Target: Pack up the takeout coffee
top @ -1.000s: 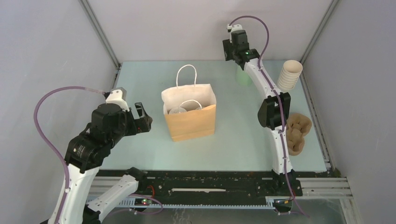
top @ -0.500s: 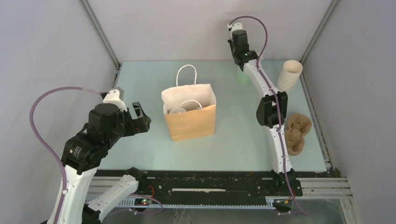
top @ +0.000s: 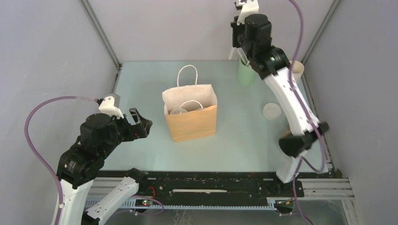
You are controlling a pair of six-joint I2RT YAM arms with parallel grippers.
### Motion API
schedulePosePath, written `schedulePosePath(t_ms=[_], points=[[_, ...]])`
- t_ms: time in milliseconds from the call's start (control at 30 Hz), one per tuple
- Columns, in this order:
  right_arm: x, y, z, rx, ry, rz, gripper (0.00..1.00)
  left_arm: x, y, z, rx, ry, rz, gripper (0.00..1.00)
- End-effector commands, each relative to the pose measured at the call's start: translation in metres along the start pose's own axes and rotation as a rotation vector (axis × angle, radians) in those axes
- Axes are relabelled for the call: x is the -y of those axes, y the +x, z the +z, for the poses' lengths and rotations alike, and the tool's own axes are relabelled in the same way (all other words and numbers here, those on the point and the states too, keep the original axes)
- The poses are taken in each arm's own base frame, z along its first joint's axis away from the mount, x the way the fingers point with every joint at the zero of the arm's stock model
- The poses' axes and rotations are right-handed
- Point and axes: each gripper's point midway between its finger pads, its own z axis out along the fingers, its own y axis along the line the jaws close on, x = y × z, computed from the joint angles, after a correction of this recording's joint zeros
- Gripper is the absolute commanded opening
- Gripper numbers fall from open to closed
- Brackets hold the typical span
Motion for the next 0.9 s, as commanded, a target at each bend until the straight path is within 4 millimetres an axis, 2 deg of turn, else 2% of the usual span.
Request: schedulePosePath(t_ms=[0, 133, 267, 367, 533, 667, 767, 867], points=[[-0.047, -0.046, -0.099, 0.087, -0.211, 0.14, 0.06, 0.012, -0.004, 0.006, 0.024, 0.065, -0.001, 0.96], [-0.072, -0.057, -0.148, 0.088, -0.363, 0.229, 0.03, 0.018, -0.002, 0.01, 0.018, 0.096, 0.004, 0.96], [-0.111, -0.052, -0.2, 0.075, -0.573, 0.201, 0.03, 0.019, -0.002, 0.01, 0.017, 0.105, 0.006, 0.96], [-0.131, -0.04, -0.22, 0.062, -0.651, 0.169, 0.03, 0.019, -0.001, 0.009, 0.02, 0.108, 0.007, 0.96], [-0.166, -0.017, -0.218, 0.052, -0.712, 0.138, 0.03, 0.018, -0.001, 0.006, 0.025, 0.107, -0.002, 0.96], [-0.193, -0.003, -0.193, 0.124, -0.668, 0.095, 0.03, 0.017, -0.003, 0.003, 0.036, 0.104, -0.012, 0.95], [-0.202, 0.005, -0.168, 0.132, -0.61, 0.074, 0.03, 0.015, -0.006, -0.002, 0.044, 0.095, -0.013, 0.95], [-0.213, 0.024, -0.145, 0.116, -0.595, 0.038, 0.03, 0.012, -0.008, -0.006, 0.058, 0.082, -0.019, 0.95]])
